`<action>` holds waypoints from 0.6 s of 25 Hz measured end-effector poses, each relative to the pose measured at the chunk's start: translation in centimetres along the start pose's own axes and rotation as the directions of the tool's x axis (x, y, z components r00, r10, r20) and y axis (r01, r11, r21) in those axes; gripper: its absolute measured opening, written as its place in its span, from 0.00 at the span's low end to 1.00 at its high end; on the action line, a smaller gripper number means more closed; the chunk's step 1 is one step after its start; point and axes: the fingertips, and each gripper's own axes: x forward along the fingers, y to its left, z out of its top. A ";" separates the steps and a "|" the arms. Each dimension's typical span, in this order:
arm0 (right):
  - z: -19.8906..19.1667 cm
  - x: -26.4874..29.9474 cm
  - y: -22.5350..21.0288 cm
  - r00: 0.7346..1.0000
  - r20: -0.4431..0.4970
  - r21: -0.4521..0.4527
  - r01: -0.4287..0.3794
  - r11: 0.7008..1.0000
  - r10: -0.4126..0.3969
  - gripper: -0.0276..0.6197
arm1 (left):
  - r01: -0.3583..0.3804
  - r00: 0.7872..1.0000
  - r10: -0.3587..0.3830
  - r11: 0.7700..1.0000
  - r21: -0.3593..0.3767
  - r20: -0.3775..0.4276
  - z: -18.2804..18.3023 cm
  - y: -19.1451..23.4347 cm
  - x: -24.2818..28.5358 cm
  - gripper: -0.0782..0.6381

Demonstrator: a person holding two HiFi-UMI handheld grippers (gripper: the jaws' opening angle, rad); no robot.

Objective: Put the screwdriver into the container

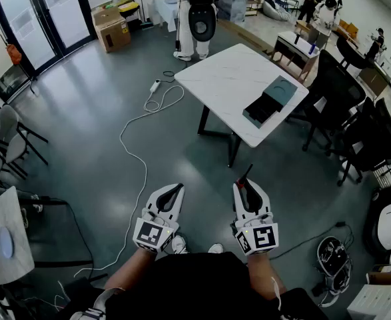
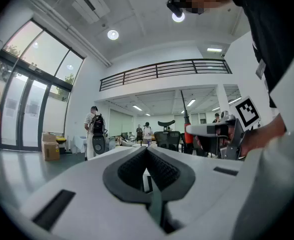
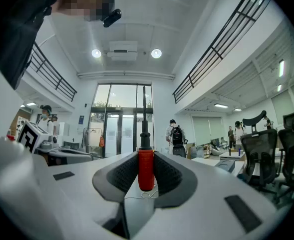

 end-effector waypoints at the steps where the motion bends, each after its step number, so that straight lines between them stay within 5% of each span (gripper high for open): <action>1: 0.0 -0.1 0.0 1.000 -0.001 0.000 -0.001 1.000 0.001 0.21 | 0.001 1.000 -0.001 1.000 -0.001 0.003 0.2 -0.2 -0.1 0.12; 15: -0.1 1.2 1.4 1.000 -0.005 -0.003 -0.007 1.000 0.007 0.21 | -0.021 1.000 0.020 0.998 -0.061 -0.010 -0.2 2.1 -0.6 0.12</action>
